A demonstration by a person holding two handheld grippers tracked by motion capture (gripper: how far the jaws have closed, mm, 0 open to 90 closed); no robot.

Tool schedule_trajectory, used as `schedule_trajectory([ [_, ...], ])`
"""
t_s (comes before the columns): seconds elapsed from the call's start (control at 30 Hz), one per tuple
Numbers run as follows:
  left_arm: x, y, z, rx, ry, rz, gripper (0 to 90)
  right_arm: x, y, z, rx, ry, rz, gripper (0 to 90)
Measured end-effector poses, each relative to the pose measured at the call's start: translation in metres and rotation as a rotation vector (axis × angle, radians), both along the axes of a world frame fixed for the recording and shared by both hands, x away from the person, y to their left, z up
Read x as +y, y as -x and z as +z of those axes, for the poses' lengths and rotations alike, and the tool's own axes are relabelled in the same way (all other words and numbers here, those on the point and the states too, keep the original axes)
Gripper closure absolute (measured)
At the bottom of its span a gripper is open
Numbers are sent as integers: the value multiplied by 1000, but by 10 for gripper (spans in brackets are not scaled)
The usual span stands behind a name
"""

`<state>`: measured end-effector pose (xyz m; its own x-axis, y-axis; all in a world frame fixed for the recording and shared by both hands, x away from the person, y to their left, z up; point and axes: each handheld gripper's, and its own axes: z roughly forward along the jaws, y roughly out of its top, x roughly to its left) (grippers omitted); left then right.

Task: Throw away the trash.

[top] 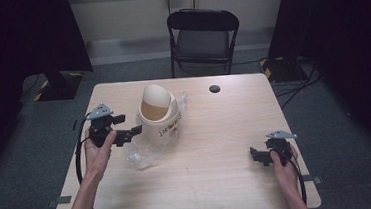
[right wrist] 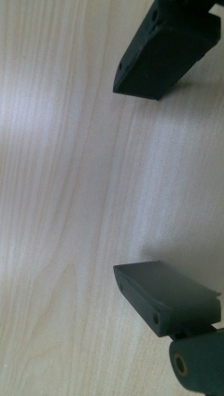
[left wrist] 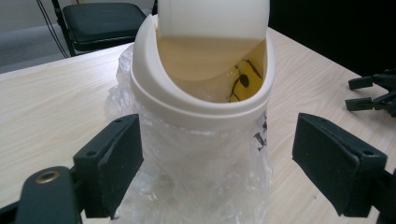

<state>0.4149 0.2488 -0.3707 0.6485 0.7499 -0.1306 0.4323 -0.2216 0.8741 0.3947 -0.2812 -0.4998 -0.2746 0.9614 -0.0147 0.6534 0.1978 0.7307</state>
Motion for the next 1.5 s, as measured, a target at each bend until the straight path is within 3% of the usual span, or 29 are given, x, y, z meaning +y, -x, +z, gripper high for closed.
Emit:
schedule_trajectory([
  [0.17,9,13,-9,18,-21,15,160,0,0,0,0,0,0,106],
  [0.5,23,38,-31,10,-57,50,159,0,0,0,0,0,0,106],
  [0.63,28,44,-42,32,-78,76,159,0,0,0,0,0,0,106],
  [0.7,30,45,-46,37,-75,85,159,0,0,0,0,0,0,106],
  [0.8,39,51,-62,77,-75,113,160,0,0,0,0,0,0,106],
  [0.9,44,57,-73,98,-27,122,159,0,0,0,0,0,0,106],
  [1.0,44,61,-84,103,-79,121,159,0,0,0,0,0,0,106],
  [1.3,52,62,-109,142,-141,175,160,0,0,0,0,0,0,106],
  [1.4,56,60,-117,172,-172,190,161,0,0,0,0,-1,0,106],
  [1.5,56,60,-122,169,-199,208,160,0,0,0,0,-1,0,106],
])
